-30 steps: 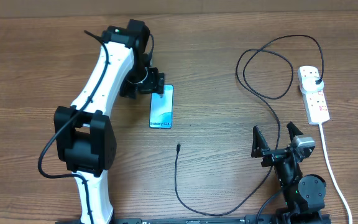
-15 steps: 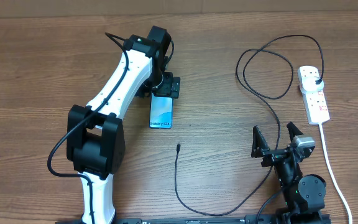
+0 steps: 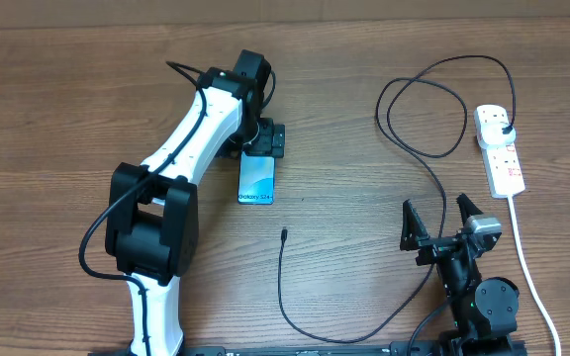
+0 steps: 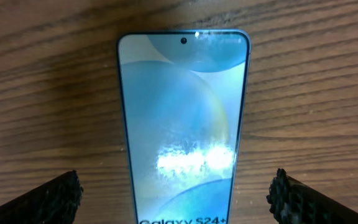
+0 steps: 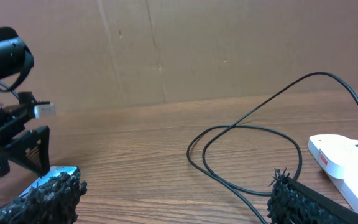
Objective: Plug charger to phone and switch on socket
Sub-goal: 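Lower the left gripper and close it on the phone's top end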
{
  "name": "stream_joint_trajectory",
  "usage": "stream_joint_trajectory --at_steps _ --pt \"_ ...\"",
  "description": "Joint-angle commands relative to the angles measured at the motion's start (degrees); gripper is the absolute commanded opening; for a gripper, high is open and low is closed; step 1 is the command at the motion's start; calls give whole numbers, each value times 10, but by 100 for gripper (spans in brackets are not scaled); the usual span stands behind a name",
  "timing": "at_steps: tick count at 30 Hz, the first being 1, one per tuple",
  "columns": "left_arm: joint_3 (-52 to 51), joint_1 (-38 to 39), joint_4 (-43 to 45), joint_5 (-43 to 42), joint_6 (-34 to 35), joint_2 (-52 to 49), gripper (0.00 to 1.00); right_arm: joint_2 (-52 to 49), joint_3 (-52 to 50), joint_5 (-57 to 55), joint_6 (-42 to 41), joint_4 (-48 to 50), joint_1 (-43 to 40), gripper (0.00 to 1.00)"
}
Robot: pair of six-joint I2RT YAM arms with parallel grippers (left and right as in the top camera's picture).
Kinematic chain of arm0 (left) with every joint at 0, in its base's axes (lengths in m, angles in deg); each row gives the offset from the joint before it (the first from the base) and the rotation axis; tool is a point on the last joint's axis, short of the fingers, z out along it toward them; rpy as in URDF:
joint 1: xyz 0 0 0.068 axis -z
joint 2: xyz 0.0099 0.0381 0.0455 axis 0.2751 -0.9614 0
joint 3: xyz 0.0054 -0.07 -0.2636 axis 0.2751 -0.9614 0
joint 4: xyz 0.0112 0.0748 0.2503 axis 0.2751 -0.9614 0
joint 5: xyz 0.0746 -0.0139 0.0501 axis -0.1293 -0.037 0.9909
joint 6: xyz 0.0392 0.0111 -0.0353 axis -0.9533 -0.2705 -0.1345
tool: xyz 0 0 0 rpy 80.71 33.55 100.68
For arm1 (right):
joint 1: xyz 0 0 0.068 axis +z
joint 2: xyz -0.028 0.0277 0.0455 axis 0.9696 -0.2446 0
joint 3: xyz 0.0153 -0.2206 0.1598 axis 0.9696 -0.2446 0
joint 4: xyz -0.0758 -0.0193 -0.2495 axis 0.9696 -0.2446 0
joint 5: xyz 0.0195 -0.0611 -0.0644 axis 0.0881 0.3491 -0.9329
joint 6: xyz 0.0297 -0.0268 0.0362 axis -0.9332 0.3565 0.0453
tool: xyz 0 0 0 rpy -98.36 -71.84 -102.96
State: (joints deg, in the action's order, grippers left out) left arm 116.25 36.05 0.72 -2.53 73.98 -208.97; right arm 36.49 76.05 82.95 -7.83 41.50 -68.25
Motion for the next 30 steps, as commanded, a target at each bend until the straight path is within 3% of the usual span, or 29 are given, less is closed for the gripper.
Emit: stream_joint_trajectory --at_steps 1,12,21,30 --pt "-29 14 18 7 14 -5 100 6 -6 1 2 3 1 100" --pt "-72 37 72 8 21 -5 100 6 -6 1 2 3 1 100" --pt "-80 37 74 91 93 -5 100 6 -6 1 2 3 1 100" --pt "-81 44 78 90 94 -5 100 6 -6 1 2 3 1 100"
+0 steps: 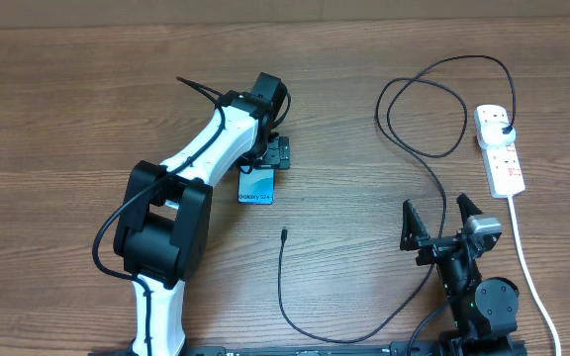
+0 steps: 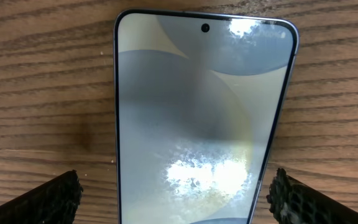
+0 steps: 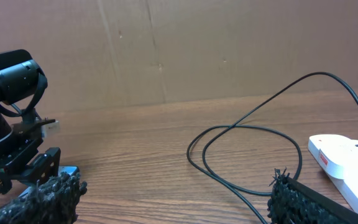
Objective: Plug charger to phone and switch on socket
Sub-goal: 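Lower the left gripper and close it on the phone's top end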
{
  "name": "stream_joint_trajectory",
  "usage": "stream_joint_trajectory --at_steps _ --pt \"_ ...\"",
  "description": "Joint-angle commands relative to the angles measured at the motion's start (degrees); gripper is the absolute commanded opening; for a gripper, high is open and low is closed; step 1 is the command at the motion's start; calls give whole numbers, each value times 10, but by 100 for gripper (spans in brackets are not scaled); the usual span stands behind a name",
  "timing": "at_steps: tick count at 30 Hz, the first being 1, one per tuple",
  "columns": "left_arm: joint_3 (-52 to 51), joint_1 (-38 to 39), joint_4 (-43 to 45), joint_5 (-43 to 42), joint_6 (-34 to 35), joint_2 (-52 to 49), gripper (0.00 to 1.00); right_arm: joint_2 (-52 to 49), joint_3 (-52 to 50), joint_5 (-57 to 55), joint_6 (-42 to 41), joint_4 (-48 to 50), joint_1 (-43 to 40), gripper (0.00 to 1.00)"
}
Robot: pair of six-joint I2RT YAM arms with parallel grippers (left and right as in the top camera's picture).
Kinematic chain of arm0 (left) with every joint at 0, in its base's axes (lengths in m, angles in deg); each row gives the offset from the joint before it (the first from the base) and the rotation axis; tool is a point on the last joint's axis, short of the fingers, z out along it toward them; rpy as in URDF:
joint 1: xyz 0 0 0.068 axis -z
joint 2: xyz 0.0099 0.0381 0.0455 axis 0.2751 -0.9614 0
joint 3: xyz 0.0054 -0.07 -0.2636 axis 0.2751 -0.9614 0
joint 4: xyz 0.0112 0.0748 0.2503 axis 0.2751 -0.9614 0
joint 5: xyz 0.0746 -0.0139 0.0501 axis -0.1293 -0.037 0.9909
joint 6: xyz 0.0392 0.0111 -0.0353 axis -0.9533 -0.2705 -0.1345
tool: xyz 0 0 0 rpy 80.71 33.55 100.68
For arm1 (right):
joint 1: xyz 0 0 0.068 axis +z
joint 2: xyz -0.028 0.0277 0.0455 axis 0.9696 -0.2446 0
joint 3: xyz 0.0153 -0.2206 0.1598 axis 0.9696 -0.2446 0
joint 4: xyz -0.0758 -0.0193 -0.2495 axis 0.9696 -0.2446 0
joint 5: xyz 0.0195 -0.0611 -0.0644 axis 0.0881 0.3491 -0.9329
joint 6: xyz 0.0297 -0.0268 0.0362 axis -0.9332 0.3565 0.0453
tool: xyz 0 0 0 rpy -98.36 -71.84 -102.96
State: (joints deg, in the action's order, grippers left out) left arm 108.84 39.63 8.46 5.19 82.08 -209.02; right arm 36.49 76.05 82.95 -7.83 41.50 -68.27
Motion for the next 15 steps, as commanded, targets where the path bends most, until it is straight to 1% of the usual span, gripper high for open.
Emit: stream_joint_trajectory --at_steps 1,15 --pt "-9 9 1 13 13 -5 100 6 -6 1 2 3 1 100" --pt "-22 9 17 9 12 -5 100 6 -6 1 2 3 1 100"
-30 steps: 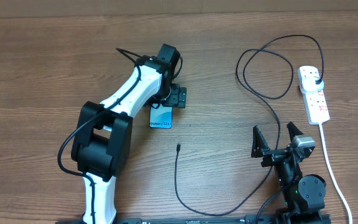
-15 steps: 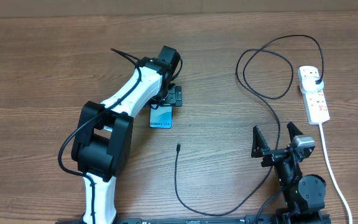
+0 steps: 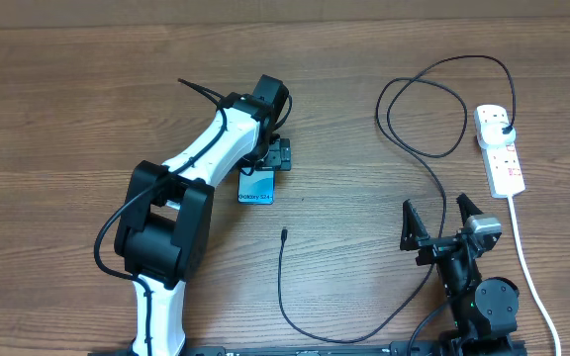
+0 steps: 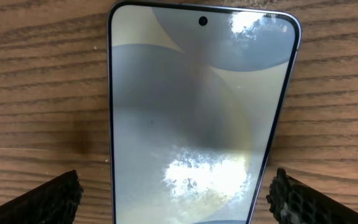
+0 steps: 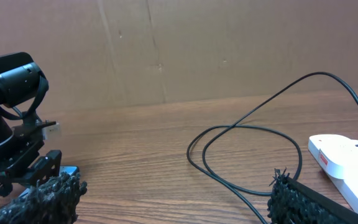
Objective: Plug charger to phone and switch on socket
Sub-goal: 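Lower the left gripper and close it on the phone's top end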
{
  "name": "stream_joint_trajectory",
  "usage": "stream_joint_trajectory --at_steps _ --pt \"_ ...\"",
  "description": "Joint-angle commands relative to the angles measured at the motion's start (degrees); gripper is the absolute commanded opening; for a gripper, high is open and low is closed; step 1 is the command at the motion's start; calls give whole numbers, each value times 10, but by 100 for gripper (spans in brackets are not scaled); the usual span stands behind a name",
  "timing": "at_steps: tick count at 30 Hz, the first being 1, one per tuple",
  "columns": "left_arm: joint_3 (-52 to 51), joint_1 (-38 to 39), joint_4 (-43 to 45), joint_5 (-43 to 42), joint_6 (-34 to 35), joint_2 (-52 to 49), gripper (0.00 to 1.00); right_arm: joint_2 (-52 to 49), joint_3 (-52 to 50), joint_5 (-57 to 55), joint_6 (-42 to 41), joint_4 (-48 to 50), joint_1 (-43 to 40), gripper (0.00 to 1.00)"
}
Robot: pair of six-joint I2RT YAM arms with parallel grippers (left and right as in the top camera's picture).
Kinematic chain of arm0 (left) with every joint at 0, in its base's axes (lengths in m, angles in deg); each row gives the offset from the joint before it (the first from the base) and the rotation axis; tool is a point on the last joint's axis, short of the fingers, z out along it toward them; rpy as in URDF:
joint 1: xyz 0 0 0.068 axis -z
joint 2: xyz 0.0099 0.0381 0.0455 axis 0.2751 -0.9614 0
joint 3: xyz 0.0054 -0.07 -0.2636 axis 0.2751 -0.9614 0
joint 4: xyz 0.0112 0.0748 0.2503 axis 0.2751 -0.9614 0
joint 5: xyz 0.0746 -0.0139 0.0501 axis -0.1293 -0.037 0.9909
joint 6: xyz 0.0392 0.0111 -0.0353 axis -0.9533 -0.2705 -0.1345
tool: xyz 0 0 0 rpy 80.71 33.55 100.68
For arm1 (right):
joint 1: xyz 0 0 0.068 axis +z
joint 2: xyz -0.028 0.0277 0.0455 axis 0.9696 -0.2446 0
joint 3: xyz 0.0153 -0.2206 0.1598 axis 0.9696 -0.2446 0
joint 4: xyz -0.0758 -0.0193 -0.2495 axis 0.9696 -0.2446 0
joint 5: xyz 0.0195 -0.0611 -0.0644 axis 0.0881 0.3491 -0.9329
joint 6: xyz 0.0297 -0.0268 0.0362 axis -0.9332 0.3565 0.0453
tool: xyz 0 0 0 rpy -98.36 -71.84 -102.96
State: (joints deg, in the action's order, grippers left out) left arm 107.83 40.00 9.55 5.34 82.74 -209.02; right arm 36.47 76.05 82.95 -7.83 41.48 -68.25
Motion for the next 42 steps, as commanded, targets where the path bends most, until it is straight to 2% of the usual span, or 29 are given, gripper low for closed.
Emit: stream_joint_trajectory --at_steps 1,7,9,14,24,30,38,42 --pt "-16 5 11 7 6 -5 100 6 -6 1 2 3 1 100" --pt "-36 5 25 0 6 -5 100 6 -6 1 2 3 1 100" --pt "-36 5 12 -27 2 -5 100 6 -6 1 2 3 1 100" --pt "-36 5 -18 -51 1 -5 85 6 -6 1 2 3 1 100" --pt "-36 6 -95 -53 2 -5 81 6 -6 1 3 3 1 100" --pt "-36 11 -132 -52 -2 -5 84 6 -6 1 2 3 1 100" --pt "-36 10 -95 -44 -14 -5 100 6 -6 1 2 3 1 100" --pt "-36 10 -80 -44 -14 -5 100 6 -6 1 3 3 1 100"
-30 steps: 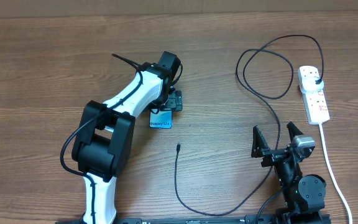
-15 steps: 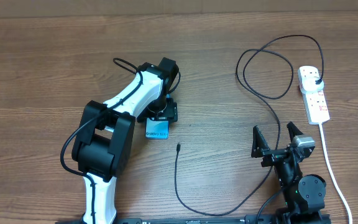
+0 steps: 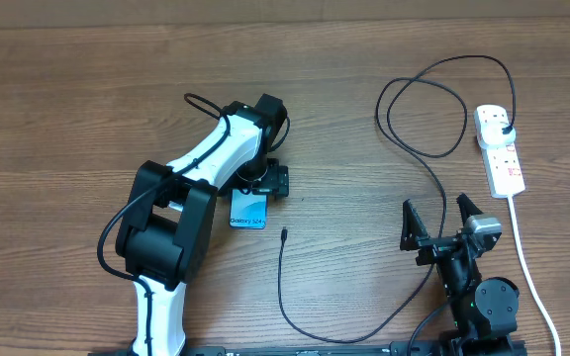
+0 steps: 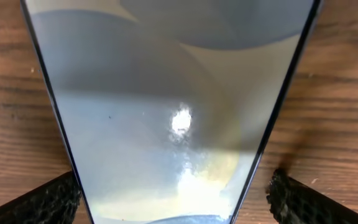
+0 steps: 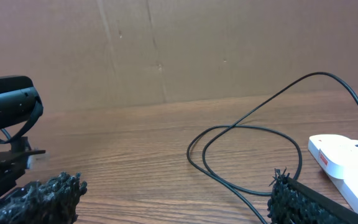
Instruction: Plug charger to phone and switch on socket
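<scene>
A blue-screened phone (image 3: 248,211) lies on the wooden table, left of centre. My left gripper (image 3: 261,188) stands over its far end, low and open, with a finger on each side. In the left wrist view the phone (image 4: 166,112) fills the frame between the gripper's (image 4: 174,193) fingers; the left finger meets its edge and bare wood shows before the right one. The black cable's free plug (image 3: 283,234) lies just right of the phone. The cable (image 5: 241,149) loops back to the white socket strip (image 3: 500,150), where its charger (image 3: 503,127) is plugged in. My right gripper (image 3: 440,220) is open and empty.
The white lead of the socket strip (image 5: 347,158) runs down the right side, past the right arm's base. A brown cardboard wall (image 5: 166,50) closes the table's far side. The left arm (image 5: 8,106) shows at the left of the right wrist view.
The left gripper and the phone both sit closer to the table's front edge, and the phone is turned slightly. It looks much larger in the left wrist view. The right arm has not moved.
The left gripper first hung open above the phone's far end, then stood lower over it at the two later moments. Now it is lower still, and the phone lies nearer the cable's free plug. The right gripper stayed open in place throughout.
</scene>
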{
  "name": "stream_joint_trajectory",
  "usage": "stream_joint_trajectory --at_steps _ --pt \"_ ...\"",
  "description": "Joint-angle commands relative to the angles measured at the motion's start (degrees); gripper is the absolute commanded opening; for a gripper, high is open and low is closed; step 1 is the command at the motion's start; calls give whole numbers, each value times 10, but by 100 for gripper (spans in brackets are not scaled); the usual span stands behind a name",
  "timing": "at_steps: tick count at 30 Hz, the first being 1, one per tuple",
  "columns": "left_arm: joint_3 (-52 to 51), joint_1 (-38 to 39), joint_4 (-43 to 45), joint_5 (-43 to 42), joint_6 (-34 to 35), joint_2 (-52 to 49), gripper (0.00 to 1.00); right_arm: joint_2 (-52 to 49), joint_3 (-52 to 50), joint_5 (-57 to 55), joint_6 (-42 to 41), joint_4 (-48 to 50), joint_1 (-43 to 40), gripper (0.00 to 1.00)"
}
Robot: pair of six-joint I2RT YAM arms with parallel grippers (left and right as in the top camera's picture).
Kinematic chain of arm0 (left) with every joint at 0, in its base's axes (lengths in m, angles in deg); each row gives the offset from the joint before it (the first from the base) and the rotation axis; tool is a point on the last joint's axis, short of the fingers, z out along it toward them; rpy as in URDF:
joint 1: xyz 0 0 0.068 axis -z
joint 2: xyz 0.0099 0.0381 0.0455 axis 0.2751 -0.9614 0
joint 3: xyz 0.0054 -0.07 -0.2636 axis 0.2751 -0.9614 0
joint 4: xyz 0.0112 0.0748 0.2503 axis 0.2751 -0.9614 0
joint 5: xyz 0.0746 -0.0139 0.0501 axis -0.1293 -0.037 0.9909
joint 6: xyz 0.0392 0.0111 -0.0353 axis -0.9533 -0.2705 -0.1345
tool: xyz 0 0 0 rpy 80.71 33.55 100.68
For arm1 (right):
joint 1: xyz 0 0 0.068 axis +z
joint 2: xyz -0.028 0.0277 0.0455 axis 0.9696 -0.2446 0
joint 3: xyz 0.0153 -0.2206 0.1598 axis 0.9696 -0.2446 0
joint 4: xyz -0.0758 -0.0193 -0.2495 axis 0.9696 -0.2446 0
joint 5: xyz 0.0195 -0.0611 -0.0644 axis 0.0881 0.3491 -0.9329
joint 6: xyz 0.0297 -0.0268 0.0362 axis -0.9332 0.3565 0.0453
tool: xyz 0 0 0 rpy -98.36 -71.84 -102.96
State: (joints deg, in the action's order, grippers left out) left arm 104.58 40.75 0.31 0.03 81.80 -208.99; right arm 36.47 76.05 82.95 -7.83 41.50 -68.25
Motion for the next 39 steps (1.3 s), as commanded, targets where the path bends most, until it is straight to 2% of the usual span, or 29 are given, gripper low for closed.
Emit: stream_joint_trajectory --at_steps 1,7,15,20,39 --pt "-4 2 15 10 -4 -5 100 6 -6 1 2 3 1 100" --pt "-4 2 28 55 -4 -5 100 6 -6 1 2 3 1 100" --pt "-4 4 30 50 -3 -5 100 6 -6 1 2 3 1 100" --pt "-4 4 31 47 22 -5 99 6 -6 1 2 3 1 100" --pt "-4 4 35 44 22 -5 99 6 -6 1 2 3 1 100"
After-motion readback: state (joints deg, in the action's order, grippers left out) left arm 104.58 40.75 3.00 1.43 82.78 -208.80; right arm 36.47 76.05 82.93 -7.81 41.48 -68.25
